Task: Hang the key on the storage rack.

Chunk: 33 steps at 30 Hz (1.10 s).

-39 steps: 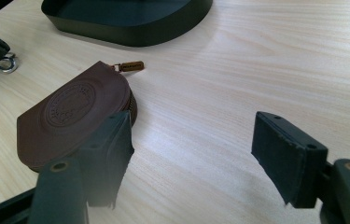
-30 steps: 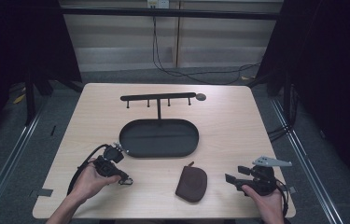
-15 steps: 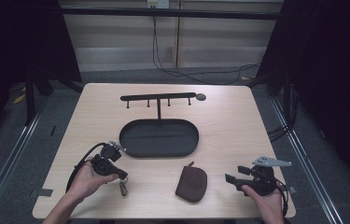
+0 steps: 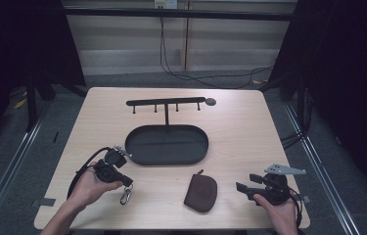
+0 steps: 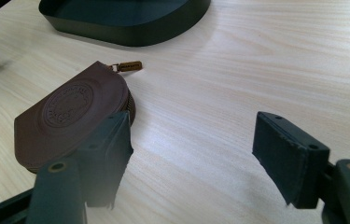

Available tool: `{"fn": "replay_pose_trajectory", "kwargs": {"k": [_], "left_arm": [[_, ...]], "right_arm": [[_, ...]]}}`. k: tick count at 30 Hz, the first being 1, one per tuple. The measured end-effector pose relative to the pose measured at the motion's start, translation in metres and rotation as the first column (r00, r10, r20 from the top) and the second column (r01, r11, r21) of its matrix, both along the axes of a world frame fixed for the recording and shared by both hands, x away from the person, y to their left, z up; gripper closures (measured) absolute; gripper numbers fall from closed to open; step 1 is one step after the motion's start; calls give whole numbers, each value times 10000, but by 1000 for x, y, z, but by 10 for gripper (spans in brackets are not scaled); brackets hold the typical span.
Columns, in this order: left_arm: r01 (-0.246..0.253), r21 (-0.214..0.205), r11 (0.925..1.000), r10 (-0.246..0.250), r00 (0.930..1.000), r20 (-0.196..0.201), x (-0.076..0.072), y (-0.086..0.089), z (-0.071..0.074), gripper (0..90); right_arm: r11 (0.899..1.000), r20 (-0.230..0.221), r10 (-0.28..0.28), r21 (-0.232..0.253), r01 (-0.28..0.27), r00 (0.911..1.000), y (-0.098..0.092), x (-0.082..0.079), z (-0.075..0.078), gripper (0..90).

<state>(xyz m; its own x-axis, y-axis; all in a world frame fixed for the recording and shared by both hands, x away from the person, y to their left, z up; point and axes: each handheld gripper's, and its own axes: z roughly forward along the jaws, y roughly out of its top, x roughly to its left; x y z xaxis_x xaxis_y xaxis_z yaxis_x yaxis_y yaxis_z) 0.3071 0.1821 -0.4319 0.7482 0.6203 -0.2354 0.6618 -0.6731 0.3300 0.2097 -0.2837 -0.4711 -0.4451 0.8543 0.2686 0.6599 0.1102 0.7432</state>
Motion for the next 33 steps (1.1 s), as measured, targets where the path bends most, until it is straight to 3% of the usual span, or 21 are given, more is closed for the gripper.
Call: {"fn": "replay_pose_trajectory", "kwargs": {"k": [15,33], "left_arm": [[189,710,9973,-204,9996,206,2,4,34,896],[397,965,9945,-381,9991,-174,11,12,53,895]], "right_arm": [[10000,-28,-25,2,25,10000,0,0,0,278],[10000,-54,0,-18,-1,10000,0,0,0,277]]}}
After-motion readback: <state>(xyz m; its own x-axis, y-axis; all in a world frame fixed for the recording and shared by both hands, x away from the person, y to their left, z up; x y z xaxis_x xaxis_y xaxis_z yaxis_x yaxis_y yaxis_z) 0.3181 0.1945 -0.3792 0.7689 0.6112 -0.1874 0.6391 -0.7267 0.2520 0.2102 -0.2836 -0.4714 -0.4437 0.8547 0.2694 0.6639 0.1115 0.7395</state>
